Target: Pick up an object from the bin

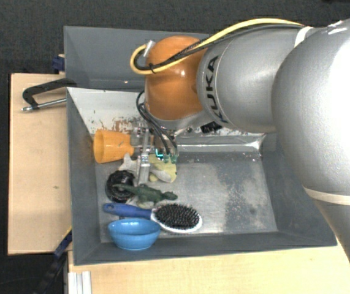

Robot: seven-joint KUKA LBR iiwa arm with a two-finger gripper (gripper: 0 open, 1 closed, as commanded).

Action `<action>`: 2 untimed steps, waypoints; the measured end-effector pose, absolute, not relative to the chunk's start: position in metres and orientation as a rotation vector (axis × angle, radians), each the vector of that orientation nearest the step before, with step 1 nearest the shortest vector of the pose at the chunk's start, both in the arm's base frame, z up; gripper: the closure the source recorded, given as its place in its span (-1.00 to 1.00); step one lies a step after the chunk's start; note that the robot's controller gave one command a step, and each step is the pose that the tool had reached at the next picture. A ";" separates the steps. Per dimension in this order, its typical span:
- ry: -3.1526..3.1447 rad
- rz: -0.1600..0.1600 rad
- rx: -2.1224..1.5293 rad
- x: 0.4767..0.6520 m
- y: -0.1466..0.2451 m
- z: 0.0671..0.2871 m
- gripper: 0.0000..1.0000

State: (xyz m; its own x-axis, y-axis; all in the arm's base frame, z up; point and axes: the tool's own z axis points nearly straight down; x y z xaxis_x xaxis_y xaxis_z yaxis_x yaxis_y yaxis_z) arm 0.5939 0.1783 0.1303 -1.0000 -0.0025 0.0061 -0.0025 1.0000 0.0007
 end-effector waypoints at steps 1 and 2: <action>-3.100 -0.007 0.546 0.552 0.218 0.075 -1.00; -3.113 -0.011 0.540 0.555 0.217 0.076 1.00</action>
Offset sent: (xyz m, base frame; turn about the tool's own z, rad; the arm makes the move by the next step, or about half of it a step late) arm -0.0436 0.0355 -0.0603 -0.3429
